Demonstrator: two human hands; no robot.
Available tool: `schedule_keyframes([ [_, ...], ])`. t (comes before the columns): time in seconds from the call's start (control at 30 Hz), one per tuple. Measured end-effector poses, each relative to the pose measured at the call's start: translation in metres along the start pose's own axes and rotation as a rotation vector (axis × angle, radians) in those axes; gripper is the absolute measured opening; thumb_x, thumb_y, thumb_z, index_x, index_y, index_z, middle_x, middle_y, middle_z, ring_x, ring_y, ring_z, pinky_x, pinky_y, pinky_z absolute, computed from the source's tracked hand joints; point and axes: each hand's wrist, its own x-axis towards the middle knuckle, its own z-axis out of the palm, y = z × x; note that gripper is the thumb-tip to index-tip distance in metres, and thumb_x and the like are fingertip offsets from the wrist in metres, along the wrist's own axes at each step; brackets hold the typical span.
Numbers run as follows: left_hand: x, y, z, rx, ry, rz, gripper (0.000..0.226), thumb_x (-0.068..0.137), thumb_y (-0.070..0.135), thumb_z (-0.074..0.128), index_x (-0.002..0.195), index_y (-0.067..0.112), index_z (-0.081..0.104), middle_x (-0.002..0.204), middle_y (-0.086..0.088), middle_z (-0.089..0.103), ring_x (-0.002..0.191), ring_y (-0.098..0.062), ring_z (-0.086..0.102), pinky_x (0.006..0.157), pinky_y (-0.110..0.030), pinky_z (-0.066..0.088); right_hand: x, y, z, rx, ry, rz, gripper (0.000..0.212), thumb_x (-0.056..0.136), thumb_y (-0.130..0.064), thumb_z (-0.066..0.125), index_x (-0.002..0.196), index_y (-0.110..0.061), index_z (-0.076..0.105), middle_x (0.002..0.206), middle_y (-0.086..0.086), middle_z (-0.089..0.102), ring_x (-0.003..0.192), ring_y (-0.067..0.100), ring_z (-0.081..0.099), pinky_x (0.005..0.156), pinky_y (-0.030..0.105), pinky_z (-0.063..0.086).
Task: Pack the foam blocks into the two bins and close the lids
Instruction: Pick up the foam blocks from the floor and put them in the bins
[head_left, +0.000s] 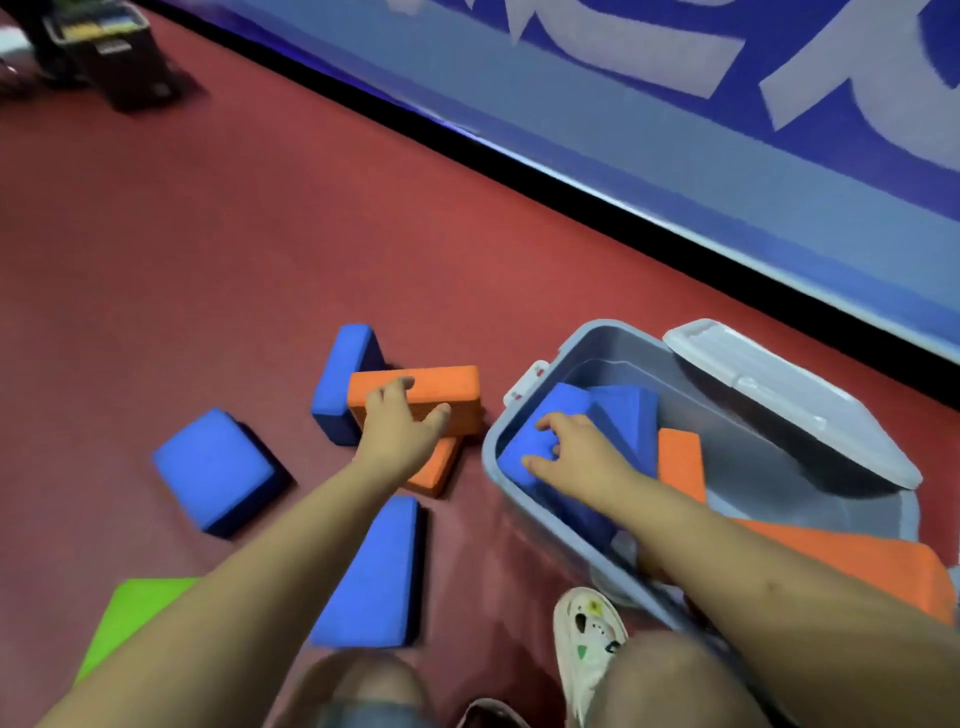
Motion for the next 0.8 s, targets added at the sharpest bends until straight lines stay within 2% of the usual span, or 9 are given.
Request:
schedule_keyframes([
  [0.1, 0.013, -0.055, -0.022, -0.07, 0.034, -0.112, 0.056, 0.087, 0.031, 0.065, 0.134, 0.008, 0.046, 0.131, -0.018, 0.048, 0.112, -0.028, 0.052, 0.094, -0.034, 0.041, 0.024, -0.034, 0.037, -0.034, -0.114, -0.022, 0.051, 0.085, -0.036, 0.064, 0.13, -0.016, 0.048, 0.127, 0.01, 0.049, 0.112, 0.024, 0.054, 0.091, 0.028, 0.042],
  [0.17, 0.021, -0.09, -0.029, -0.146, 0.045, -0.209, 0.056, 0.087, 0.032, 0.065, 0.134, 0.009, 0.045, 0.132, -0.014, 0.046, 0.113, -0.028, 0.052, 0.095, -0.035, 0.044, 0.042, -0.053, 0.064, 0.004, -0.198, 0.0, 0.051, 0.085, -0.038, 0.065, 0.128, -0.016, 0.05, 0.125, 0.007, 0.054, 0.112, 0.022, 0.055, 0.086, 0.024, 0.041],
  [0.27, 0.03, -0.143, -0.03, -0.235, 0.068, -0.317, 0.057, 0.089, 0.031, 0.064, 0.137, 0.007, 0.043, 0.139, -0.014, 0.045, 0.123, -0.028, 0.048, 0.101, -0.035, 0.041, 0.066, -0.075, 0.116, 0.166, -0.328, 0.114, 0.047, 0.083, -0.039, 0.068, 0.121, -0.016, 0.053, 0.101, 0.004, 0.058, 0.081, 0.019, 0.056, 0.06, 0.023, 0.042],
  [0.33, 0.035, -0.176, -0.027, -0.286, 0.067, -0.391, 0.054, 0.092, 0.028, 0.061, 0.137, 0.006, 0.043, 0.138, -0.013, 0.047, 0.122, -0.025, 0.049, 0.091, -0.026, 0.038, 0.082, -0.08, 0.154, 0.355, -0.384, 0.247, 0.04, 0.083, -0.035, 0.069, 0.116, -0.018, 0.053, 0.083, 0.002, 0.056, 0.063, 0.013, 0.049, 0.05, 0.021, 0.036],
  [0.4, 0.036, -0.213, -0.021, -0.326, 0.065, -0.474, 0.051, 0.093, 0.027, 0.06, 0.136, 0.005, 0.043, 0.136, -0.012, 0.048, 0.118, -0.023, 0.05, 0.086, -0.023, 0.036, 0.095, -0.076, 0.195, 0.515, -0.39, 0.363, 0.041, 0.084, -0.032, 0.068, 0.118, -0.019, 0.05, 0.092, 0.002, 0.058, 0.071, 0.01, 0.051, 0.057, 0.022, 0.041],
  [0.47, 0.035, -0.253, -0.016, -0.343, 0.076, -0.53, 0.051, 0.093, 0.027, 0.06, 0.135, 0.005, 0.044, 0.135, -0.012, 0.049, 0.119, -0.025, 0.051, 0.092, -0.027, 0.04, 0.103, -0.065, 0.232, 0.631, -0.374, 0.471, 0.036, 0.085, -0.03, 0.068, 0.115, -0.017, 0.051, 0.109, 0.003, 0.06, 0.084, 0.012, 0.053, 0.069, 0.027, 0.045],
  [0.53, 0.03, -0.291, -0.017, -0.344, 0.114, -0.603, 0.049, 0.092, 0.028, 0.06, 0.134, 0.006, 0.046, 0.131, -0.01, 0.052, 0.114, -0.024, 0.053, 0.097, -0.035, 0.043, 0.099, -0.051, 0.261, 0.725, -0.41, 0.598, 0.028, 0.089, -0.025, 0.065, 0.111, -0.016, 0.05, 0.108, 0.0, 0.058, 0.095, 0.015, 0.052, 0.086, 0.037, 0.042],
  [0.67, 0.011, -0.355, -0.034, -0.392, 0.339, -0.776, 0.044, 0.094, 0.026, 0.058, 0.13, 0.002, 0.051, 0.13, -0.014, 0.057, 0.117, -0.028, 0.054, 0.103, -0.043, 0.043, 0.073, -0.013, 0.312, 0.742, -0.474, 0.755, 0.072, 0.083, -0.029, 0.071, 0.141, -0.014, 0.031, 0.139, 0.002, 0.045, 0.123, 0.022, 0.046, 0.094, 0.042, 0.039],
  [0.8, -0.011, -0.414, -0.055, -0.276, 0.65, -0.979, 0.051, 0.089, 0.028, 0.064, 0.13, -0.001, 0.049, 0.13, -0.021, 0.055, 0.119, -0.033, 0.055, 0.102, -0.043, 0.043, 0.057, 0.003, 0.349, 0.8, -0.481, 0.803, 0.057, 0.082, -0.03, 0.072, 0.13, -0.022, 0.043, 0.126, -0.007, 0.053, 0.111, 0.016, 0.052, 0.096, 0.042, 0.036],
])
